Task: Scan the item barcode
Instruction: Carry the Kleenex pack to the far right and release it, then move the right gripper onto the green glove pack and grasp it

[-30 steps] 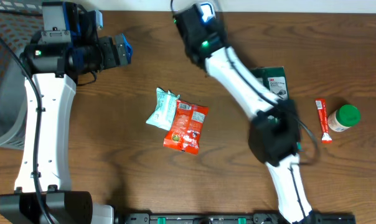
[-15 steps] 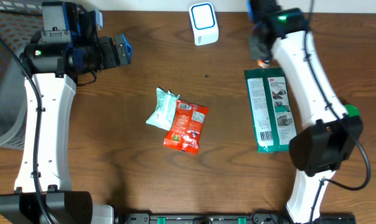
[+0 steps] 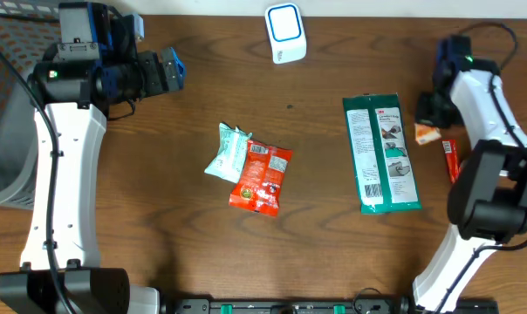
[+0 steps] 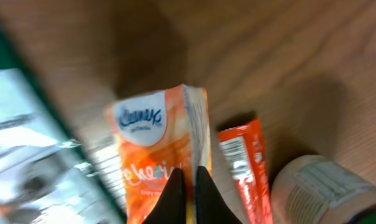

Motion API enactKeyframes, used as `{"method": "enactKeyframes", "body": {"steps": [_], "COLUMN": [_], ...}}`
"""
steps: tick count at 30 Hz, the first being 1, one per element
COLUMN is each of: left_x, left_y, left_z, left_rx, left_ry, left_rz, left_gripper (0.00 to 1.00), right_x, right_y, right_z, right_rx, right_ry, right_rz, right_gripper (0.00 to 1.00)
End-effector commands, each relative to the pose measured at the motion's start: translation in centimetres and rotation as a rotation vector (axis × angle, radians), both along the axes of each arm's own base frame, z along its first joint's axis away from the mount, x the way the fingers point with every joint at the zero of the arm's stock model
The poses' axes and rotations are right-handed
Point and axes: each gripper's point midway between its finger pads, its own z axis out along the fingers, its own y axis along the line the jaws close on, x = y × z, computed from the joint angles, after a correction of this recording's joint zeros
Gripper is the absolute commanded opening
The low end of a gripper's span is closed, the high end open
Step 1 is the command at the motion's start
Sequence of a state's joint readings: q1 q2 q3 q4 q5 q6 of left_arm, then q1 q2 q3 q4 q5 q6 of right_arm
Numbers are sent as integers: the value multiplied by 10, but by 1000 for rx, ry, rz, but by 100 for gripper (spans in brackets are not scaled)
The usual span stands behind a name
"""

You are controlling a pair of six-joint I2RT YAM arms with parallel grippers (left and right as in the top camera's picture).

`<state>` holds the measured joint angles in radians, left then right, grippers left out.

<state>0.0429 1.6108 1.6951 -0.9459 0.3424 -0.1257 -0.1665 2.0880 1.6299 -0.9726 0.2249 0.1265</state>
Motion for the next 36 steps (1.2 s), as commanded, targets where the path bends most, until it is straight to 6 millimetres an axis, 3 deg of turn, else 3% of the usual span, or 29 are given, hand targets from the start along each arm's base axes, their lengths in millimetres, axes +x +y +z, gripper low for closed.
{"method": "enactKeyframes", "body": {"steps": [1, 2, 5, 6, 10, 15, 18, 19, 23, 29, 32, 36], "left_x": [1, 1, 1, 1, 1, 1, 1, 1, 1, 1, 1, 1], "left_y": [-1, -1, -1, -1, -1, -1, -1, -1, -1, -1, -1, -1], "left_z": [3, 3, 3, 3, 3, 3, 3, 3, 3, 3, 3, 3], "left_rx": [-1, -1, -1, -1, -1, -1, -1, -1, -1, -1, -1, -1], "left_ry": [-7, -7, -7, -7, -7, -7, -7, -7, -7, -7, -7, -7], "left_rz": [-12, -12, -12, -12, -12, -12, -12, -12, -12, -12, -12, -12], "left_gripper": [97, 97, 97, 98, 97, 97, 97, 97, 97, 97, 97, 97], "right_x": [-7, -8, -10, -10, -8, -2, 3, 3, -6, -37, -49, -67], "right_y": [-19, -23, -34, -37, -39, -29, -3, 6, 38, 70, 85, 91], "right_z": [-8, -8, -7, -7, 0, 32, 56, 61, 77, 64, 47, 19], "right_rx": [8, 7, 6, 5, -3, -7, 57, 82, 149, 219, 271, 280], "right_ry": [-1, -4, -11, -11, -10, -34, -67, -75, -70, 59, 105, 162], "right_rz": [-62, -72, -97, -101, -47, -7, 62, 83, 149, 155, 171, 151], "right_gripper": [1, 5, 44, 52, 57, 61, 63, 68, 74, 79, 80, 82]}}
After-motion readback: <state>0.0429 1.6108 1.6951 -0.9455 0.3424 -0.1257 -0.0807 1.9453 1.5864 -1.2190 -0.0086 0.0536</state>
